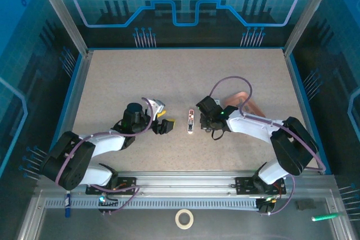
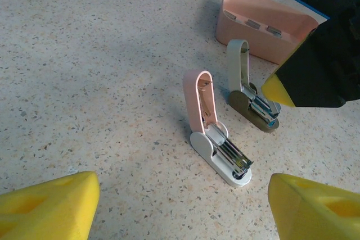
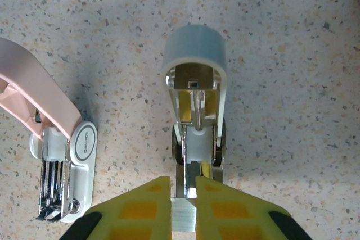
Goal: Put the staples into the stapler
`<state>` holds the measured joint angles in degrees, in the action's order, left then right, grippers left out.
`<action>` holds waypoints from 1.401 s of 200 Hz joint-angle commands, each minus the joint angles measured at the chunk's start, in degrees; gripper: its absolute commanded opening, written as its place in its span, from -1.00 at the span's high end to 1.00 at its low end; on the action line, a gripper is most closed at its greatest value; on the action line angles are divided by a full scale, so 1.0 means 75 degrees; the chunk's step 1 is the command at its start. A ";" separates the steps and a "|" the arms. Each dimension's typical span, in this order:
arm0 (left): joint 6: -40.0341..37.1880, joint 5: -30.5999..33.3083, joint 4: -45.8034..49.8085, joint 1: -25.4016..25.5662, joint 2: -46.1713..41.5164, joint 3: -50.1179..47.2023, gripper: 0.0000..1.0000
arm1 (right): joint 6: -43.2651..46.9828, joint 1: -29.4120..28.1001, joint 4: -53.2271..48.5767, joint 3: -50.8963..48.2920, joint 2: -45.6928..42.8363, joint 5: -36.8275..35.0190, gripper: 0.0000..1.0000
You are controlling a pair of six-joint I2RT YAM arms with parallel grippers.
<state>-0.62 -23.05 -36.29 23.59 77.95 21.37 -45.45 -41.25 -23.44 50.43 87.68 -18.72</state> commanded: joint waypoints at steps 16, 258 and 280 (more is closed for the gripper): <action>-0.0268 -0.0193 0.0101 0.0053 -0.0146 0.0125 -0.60 | 0.0031 -0.0082 -0.0056 0.0154 0.0145 -0.0279 0.69; -0.0327 -0.0226 0.0342 0.0060 -0.0433 0.0140 -0.59 | 0.0119 -0.0276 0.0300 -0.0338 -0.0341 -0.0860 0.70; -0.0332 -0.0232 0.0360 0.0064 -0.0467 0.0151 -0.59 | 0.0064 -0.0265 0.0348 -0.0384 -0.0246 -0.0832 0.70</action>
<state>-1.72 -23.07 -33.32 23.59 75.94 21.39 -44.80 -42.46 -21.71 48.21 85.91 -23.05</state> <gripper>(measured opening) 0.797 0.152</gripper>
